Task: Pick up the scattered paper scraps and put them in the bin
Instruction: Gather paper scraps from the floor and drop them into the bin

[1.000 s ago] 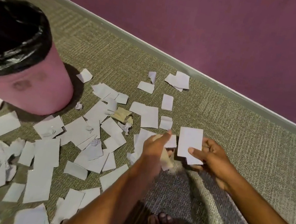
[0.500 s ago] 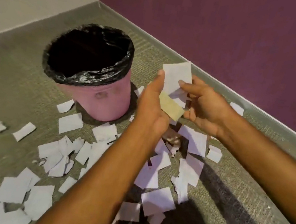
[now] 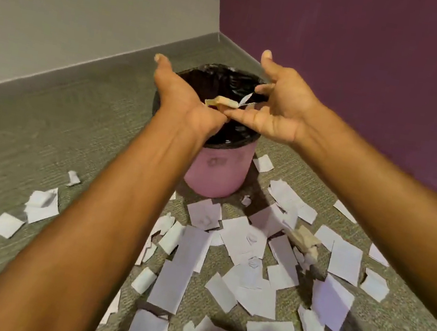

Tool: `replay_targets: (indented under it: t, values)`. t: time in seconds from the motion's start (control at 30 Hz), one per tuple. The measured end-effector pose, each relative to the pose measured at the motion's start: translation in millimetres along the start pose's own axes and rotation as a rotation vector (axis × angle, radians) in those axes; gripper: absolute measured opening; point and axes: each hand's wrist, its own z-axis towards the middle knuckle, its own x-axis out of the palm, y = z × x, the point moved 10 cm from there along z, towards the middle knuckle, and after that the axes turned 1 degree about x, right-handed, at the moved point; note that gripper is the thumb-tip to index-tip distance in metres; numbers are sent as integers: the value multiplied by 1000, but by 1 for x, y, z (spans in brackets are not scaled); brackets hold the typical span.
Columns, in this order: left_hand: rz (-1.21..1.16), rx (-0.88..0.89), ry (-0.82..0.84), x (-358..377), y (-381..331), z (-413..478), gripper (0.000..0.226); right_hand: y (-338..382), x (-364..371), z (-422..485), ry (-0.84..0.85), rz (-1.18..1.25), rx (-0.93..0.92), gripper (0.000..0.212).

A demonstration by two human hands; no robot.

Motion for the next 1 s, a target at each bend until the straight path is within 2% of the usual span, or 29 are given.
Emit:
replay_targets:
  t: [0.17, 0.33, 0.6, 0.73, 0.83, 1.0]
  values:
    - [-45, -10, -37, -13, 11, -2, 98, -3, -24, 10, -36, 16, -7, 73]
    - [2, 40, 23, -11, 15, -7, 97, 3, -39, 0, -45, -65, -51, 60]
    - [204, 32, 214, 11, 94, -20, 78, 15, -122, -38, -128, 11, -138, 31]
    - [309, -47, 252, -1, 146, -16, 72, 0, -180, -52, -212, 49, -130, 24]
    - [378, -111, 221, -23, 187, -9, 67, -22, -223, -60, -278, 112, -95, 14]
    - [458, -232, 174, -66, 250, -5, 54, -65, -285, -74, -393, 147, -23, 9]
